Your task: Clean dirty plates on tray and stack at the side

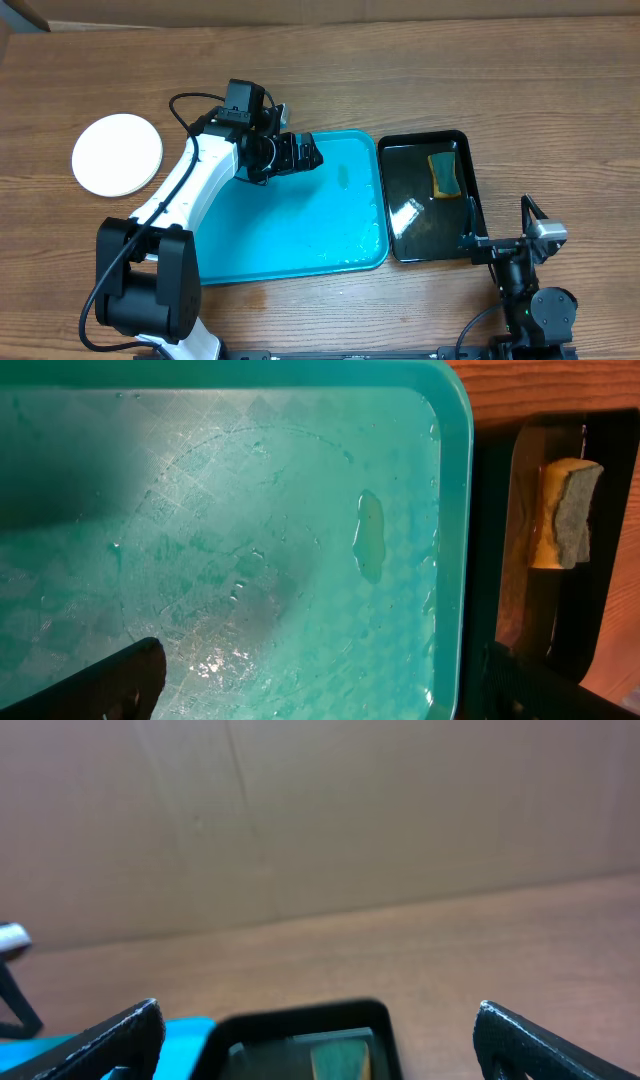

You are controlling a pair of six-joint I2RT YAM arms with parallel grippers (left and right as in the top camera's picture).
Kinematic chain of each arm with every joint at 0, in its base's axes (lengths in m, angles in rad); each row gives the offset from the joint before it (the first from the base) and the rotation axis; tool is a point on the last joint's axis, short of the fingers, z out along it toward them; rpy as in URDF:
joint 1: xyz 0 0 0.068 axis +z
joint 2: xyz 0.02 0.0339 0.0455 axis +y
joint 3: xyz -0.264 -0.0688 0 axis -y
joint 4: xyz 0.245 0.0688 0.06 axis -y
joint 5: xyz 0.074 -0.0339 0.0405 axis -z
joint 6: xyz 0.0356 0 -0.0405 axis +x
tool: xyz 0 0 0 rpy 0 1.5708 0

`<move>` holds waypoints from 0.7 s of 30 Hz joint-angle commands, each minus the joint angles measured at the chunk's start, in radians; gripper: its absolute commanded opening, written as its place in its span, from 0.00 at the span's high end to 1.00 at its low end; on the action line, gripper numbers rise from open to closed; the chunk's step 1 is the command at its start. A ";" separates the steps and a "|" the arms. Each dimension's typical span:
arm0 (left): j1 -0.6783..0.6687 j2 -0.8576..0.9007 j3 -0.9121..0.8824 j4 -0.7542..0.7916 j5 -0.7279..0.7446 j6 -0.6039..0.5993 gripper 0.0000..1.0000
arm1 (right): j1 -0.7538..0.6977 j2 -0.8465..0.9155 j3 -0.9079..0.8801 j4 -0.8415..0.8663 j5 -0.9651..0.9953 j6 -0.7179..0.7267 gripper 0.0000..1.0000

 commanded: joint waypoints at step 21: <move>0.000 -0.021 0.000 0.002 -0.006 0.015 0.00 | -0.016 -0.012 -0.010 -0.060 -0.004 -0.007 0.00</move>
